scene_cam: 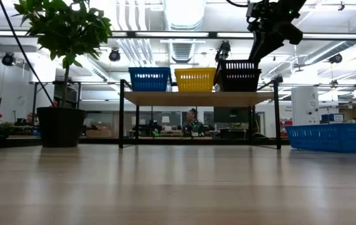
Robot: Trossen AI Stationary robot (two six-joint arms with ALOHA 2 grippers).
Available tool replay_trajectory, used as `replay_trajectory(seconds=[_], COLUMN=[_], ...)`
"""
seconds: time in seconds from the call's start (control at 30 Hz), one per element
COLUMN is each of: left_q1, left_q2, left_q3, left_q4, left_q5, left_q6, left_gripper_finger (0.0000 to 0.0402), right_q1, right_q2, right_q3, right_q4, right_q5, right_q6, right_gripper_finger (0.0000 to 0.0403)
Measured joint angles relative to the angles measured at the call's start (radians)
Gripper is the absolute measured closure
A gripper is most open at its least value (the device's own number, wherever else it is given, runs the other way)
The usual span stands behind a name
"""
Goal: Stack baskets on shelf by color
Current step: Stack the black bin on top of the other black bin on the shelf
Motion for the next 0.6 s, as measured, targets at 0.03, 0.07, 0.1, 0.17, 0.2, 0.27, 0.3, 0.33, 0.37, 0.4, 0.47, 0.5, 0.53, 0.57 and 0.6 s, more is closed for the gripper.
replay_trajectory(seconds=[0.03, 0.07, 0.1, 0.17, 0.2, 0.27, 0.3, 0.33, 0.37, 0.4, 0.47, 0.5, 0.53, 0.57, 0.6], left_q1=[0.000, 0.000, 0.000, 0.000, 0.000, 0.000, 0.000, 0.000, 0.000, 0.000, 0.000, 0.000, 0.000, 0.000, 0.000], left_q2=[0.000, 0.000, 0.000, 0.000, 0.000, 0.000, 0.000, 0.000, 0.000, 0.000, 0.000, 0.000, 0.000, 0.000, 0.000], left_q3=[0.000, 0.000, 0.000, 0.000, 0.000, 0.000, 0.000, 0.000, 0.000, 0.000, 0.000, 0.000, 0.000, 0.000, 0.000], left_q4=[0.000, 0.000, 0.000, 0.000, -0.001, 0.000, -0.001, 0.000, 0.000, -0.001, 0.000, 0.000, 0.000, 0.000, 0.000], left_q5=[0.000, 0.000, 0.000, 0.000, 0.000, 0.000, 0.000, 0.000, 0.000, 0.000, 0.000, 0.000, 0.000, 0.000, 0.000], left_q6=[0.000, 0.000, 0.000, 0.000, 0.000, 0.001, 0.001, 0.001, 0.001, 0.001, 0.001, 0.001, 0.001, 0.001, 0.001], left_gripper_finger=[0.0258, 0.0258, 0.0258, 0.0258, 0.0258, 0.0258, 0.0258, 0.0258, 0.0258, 0.0258, 0.0258, 0.0258, 0.0258, 0.0258, 0.0258], right_q1=[0.000, 0.000, 0.000, 0.000, 0.000, 0.000, 0.001, 0.001, 0.001, 0.001, 0.001, 0.001, 0.001, 0.001, 0.001], right_q2=[-0.002, -0.005, -0.007, -0.012, -0.013, -0.016, -0.016, -0.015, -0.015, -0.015, -0.015, -0.015, -0.015, -0.014, -0.015], right_q3=[0.000, 0.000, 0.000, 0.000, 0.000, 0.007, 0.013, 0.020, 0.027, 0.034, 0.048, 0.056, 0.063, 0.070, 0.076], right_q4=[-0.003, -0.009, -0.017, -0.020, -0.022, -0.042, -0.053, -0.061, -0.068, -0.077, -0.079, -0.078, -0.077, -0.078, -0.074], right_q5=[0.000, 0.000, 0.000, 0.000, 0.000, 0.000, 0.000, 0.000, 0.000, 0.000, -0.001, 0.000, 0.000, -0.001, -0.001], right_q6=[0.010, 0.018, 0.026, 0.047, 0.056, 0.069, 0.078, 0.095, 0.104, 0.121, 0.144, 0.153, 0.163, 0.171, 0.174], right_gripper_finger=[0.0306, 0.0304, 0.0304, 0.0303, 0.0303, 0.0303, 0.0303, 0.0303, 0.0303, 0.0303, 0.0303, 0.0303, 0.0303, 0.0305, 0.0309])
